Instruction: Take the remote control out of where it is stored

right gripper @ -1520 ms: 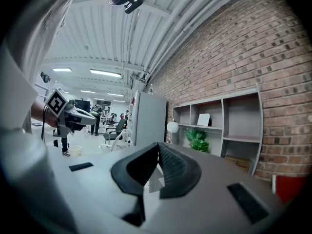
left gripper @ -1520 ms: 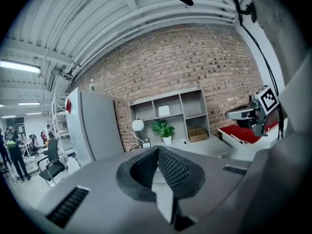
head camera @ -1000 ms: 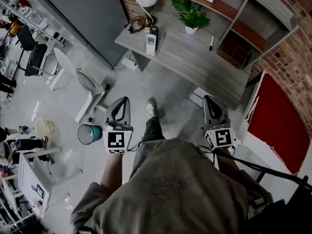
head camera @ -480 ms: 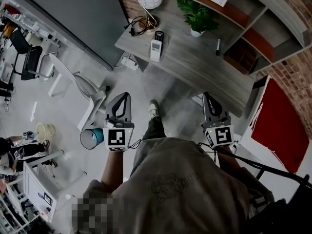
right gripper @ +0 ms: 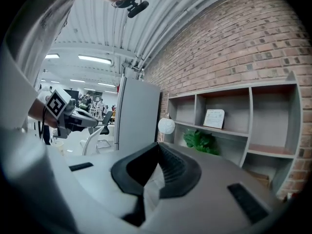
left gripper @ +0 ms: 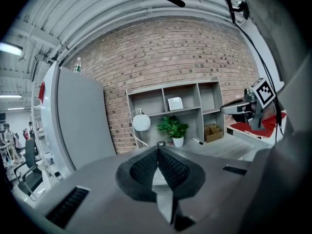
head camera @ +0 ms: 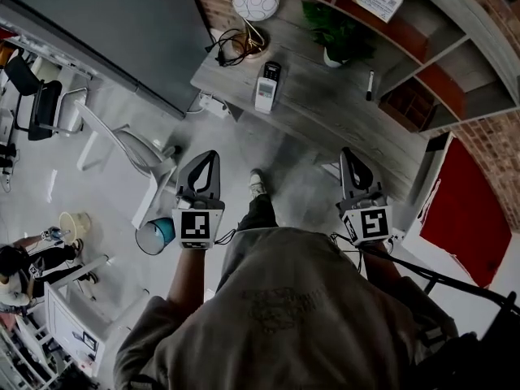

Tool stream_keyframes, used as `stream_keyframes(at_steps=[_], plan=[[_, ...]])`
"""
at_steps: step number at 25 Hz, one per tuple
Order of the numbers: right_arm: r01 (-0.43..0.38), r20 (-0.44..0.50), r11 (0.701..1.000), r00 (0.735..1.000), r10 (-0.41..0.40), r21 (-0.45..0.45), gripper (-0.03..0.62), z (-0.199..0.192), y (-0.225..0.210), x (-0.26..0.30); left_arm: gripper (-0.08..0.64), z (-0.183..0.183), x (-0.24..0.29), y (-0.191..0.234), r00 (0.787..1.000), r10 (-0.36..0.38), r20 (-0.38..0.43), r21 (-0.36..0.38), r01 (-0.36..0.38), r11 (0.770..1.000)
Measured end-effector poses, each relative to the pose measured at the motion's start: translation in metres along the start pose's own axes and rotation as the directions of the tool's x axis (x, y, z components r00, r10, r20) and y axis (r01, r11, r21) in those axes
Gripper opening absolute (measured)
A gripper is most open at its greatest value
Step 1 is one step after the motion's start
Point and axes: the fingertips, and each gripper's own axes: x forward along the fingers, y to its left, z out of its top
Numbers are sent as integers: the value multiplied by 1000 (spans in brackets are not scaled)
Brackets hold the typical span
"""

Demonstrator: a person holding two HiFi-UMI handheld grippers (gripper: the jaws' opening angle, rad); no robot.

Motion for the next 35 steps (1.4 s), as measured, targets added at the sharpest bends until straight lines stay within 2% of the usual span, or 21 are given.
stream_keyframes(at_steps=[8, 22, 29, 35], plan=[[18, -10, 1000, 1000, -18, -9, 14, 5, 3, 43, 11, 14, 33, 33, 999, -39, 33, 9, 39, 999], [125, -22, 992, 992, -125, 4, 14, 18, -2, 105, 11, 28, 80, 97, 989, -106, 107, 40, 103, 994], [134, -33, 991, 990, -134, -4, 14, 18, -2, 117, 11, 32, 91, 104, 985, -124, 122, 60, 118, 991], [128, -12, 992, 992, -128, -12, 14, 28, -4, 128, 11, 39, 93, 105, 984, -112, 140, 59, 105, 993]])
